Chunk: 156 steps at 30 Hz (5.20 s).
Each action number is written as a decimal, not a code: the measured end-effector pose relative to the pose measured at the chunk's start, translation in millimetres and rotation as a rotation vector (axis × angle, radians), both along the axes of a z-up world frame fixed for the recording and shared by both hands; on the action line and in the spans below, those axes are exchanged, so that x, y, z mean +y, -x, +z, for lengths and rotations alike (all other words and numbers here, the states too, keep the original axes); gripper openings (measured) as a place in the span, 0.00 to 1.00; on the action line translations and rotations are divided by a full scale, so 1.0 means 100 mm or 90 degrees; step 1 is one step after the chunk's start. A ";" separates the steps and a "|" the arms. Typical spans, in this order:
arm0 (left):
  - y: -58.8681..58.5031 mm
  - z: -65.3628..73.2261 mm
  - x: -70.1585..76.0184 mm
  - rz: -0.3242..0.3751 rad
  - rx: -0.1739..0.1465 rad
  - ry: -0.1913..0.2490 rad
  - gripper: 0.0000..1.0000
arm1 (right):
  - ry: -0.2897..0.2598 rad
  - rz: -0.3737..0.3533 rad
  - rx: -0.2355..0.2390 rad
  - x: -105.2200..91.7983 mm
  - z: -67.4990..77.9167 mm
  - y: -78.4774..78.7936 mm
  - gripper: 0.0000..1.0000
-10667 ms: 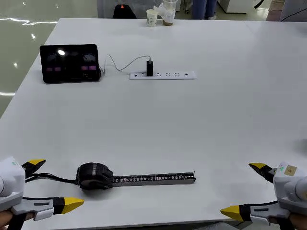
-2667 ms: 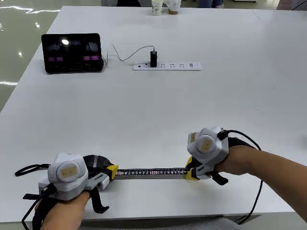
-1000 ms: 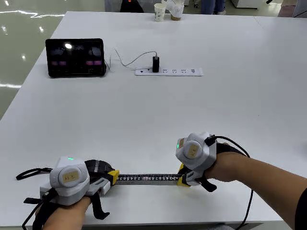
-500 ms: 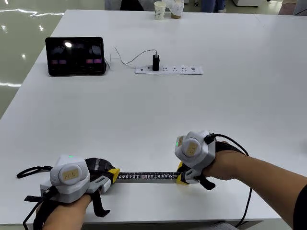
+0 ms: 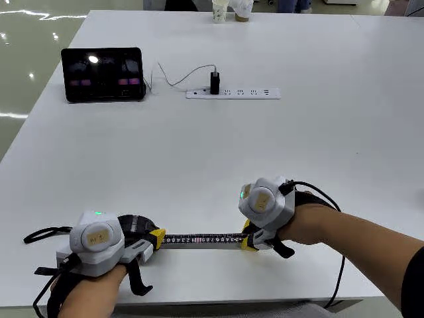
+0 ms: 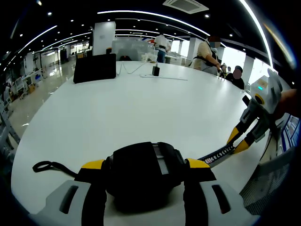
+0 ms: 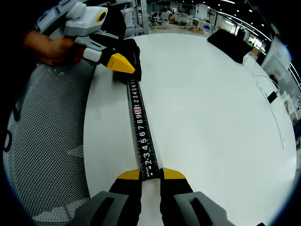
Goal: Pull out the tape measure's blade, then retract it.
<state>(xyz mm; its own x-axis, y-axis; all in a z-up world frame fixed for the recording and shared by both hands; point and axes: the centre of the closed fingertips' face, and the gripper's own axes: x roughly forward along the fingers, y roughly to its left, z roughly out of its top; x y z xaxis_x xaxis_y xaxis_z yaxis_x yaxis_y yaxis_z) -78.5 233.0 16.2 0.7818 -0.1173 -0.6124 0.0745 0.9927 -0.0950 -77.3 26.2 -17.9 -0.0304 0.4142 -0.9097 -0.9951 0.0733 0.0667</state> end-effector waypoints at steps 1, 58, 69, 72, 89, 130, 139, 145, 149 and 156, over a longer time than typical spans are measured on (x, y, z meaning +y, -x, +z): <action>0.00 0.00 0.00 0.000 0.000 0.000 0.62 | -0.001 -0.001 0.000 0.00 0.00 0.00 0.11; 0.00 0.00 0.00 -0.002 -0.002 -0.001 0.62 | -0.010 -0.002 0.003 0.17 0.01 0.03 0.11; 0.00 -0.01 -0.01 -0.002 -0.002 -0.001 0.62 | -0.012 -0.001 0.003 0.21 0.02 0.04 0.11; 0.00 -0.01 -0.01 -0.004 -0.002 -0.002 0.62 | -0.011 -0.001 0.002 0.22 0.02 0.05 0.11; -0.01 -0.01 0.00 -0.003 -0.002 -0.001 0.61 | -0.017 -0.005 -0.003 0.28 0.01 0.05 0.11; -0.01 0.00 0.01 -0.003 -0.001 0.000 0.61 | -0.040 0.010 -0.007 0.54 0.02 0.10 0.11; 0.00 -0.01 0.01 -0.003 0.000 -0.001 0.61 | -0.047 0.014 -0.009 0.56 0.01 0.10 0.11; 0.00 -0.01 0.01 -0.003 0.000 -0.001 0.61 | -0.048 0.015 -0.005 0.60 0.02 0.11 0.11; 0.00 -0.01 0.00 -0.003 0.001 -0.001 0.61 | -0.050 0.016 -0.002 0.63 0.02 0.12 0.11; 0.00 -0.02 0.01 -0.003 0.001 -0.001 0.61 | -0.057 0.020 0.000 0.69 0.01 0.13 0.11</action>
